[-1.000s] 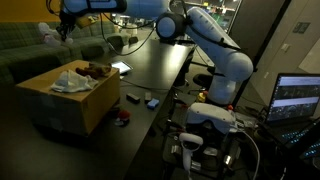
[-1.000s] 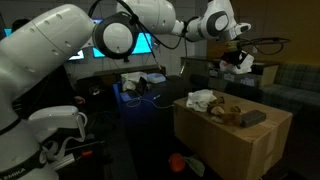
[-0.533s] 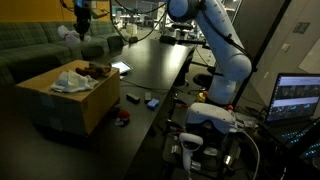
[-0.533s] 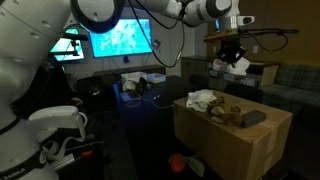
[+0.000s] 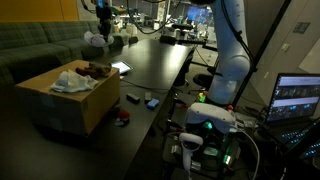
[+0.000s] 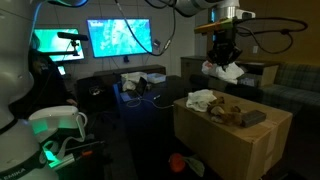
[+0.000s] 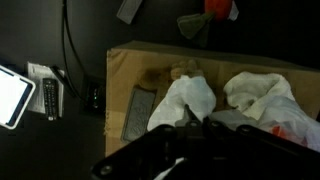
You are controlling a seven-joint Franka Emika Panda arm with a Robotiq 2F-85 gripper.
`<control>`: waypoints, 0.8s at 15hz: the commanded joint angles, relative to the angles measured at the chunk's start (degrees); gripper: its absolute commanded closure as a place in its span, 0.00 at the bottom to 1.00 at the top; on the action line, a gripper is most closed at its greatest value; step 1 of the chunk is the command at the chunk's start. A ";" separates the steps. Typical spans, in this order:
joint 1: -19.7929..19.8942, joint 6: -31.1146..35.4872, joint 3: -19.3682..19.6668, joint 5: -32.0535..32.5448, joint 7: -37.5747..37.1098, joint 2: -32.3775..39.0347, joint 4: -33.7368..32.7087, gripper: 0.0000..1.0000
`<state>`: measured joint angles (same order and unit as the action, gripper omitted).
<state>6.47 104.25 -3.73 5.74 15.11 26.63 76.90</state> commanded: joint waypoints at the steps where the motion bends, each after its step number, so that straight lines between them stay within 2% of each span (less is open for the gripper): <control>1: 1.29 0.53 1.61 -3.27 2.77 -9.64 14.01 0.99; 8: 2.58 4.18 5.49 -6.31 4.32 -20.14 35.67 0.99; 12: 2.21 11.22 7.10 -10.04 4.11 -24.05 49.03 0.99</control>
<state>8.82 109.37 2.63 -0.95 18.08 8.05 114.79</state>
